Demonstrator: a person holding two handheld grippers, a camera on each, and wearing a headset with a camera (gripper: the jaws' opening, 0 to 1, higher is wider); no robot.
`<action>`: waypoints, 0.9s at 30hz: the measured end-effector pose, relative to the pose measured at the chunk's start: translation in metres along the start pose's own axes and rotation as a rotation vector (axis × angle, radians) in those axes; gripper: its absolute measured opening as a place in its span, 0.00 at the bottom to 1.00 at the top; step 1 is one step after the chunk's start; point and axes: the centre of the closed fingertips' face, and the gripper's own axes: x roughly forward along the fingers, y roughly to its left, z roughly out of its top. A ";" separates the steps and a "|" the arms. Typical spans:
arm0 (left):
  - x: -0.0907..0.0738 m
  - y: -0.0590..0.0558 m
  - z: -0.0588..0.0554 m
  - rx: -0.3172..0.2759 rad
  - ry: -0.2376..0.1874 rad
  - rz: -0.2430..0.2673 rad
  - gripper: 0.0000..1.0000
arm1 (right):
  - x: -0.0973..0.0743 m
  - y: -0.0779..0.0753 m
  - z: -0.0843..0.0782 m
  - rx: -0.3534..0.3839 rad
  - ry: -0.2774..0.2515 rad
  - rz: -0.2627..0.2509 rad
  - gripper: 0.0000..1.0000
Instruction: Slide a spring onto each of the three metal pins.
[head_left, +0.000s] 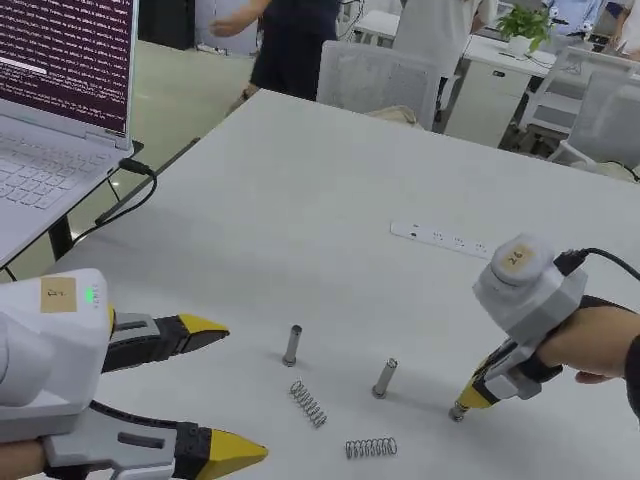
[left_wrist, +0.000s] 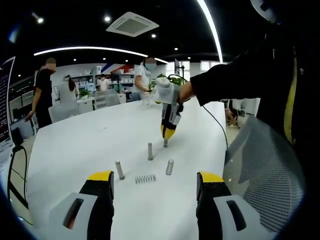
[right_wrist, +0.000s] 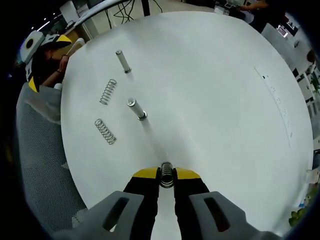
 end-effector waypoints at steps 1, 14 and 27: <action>0.000 0.000 0.000 0.000 0.000 0.000 0.63 | 0.001 -0.001 0.001 0.004 -0.001 -0.004 0.08; -0.001 -0.001 0.000 -0.003 -0.002 -0.004 0.62 | 0.008 -0.007 0.004 0.030 -0.007 -0.018 0.09; -0.003 -0.002 0.000 -0.005 -0.002 -0.006 0.62 | 0.010 -0.007 0.004 0.029 -0.013 -0.023 0.09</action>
